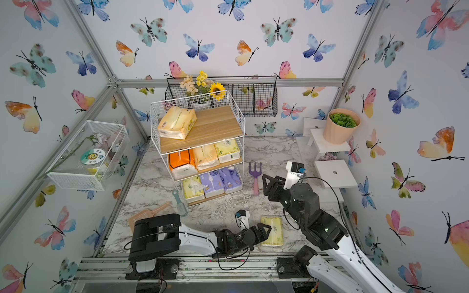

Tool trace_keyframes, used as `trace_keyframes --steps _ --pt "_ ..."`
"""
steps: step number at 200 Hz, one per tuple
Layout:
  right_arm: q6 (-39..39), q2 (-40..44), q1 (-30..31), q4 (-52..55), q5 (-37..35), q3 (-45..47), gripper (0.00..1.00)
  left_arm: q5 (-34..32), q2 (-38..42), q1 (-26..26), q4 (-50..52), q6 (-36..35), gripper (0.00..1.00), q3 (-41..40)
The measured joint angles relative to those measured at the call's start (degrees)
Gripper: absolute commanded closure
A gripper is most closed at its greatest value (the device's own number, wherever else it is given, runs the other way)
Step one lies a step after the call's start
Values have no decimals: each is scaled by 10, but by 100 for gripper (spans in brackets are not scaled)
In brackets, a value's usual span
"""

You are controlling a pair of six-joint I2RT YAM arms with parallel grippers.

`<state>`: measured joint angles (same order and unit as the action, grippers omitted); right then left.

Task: Remove the tissue boxes from the shelf
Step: Place the box of tissues at the center of the board, then pick up a box of tissues from the shelf.

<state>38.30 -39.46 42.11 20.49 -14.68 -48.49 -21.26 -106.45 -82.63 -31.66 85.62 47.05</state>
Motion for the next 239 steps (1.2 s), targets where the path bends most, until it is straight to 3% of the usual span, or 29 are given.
trace_keyframes --steps 73,96,137,184,239 --pt "-15 -114 0 -21 94 -43 47 -123 243 -1 128 -8 16 -122" --pt "-30 -164 1 -39 160 -88 51 -134 328 12 150 -16 16 -173" --pt "-70 -238 42 -73 254 -175 51 -157 459 63 206 -42 14 -225" --pt "-125 -311 66 -103 305 -308 50 -146 561 171 241 -59 14 -286" --pt "-168 -427 74 -115 313 -435 50 -139 617 189 273 -56 14 -312"
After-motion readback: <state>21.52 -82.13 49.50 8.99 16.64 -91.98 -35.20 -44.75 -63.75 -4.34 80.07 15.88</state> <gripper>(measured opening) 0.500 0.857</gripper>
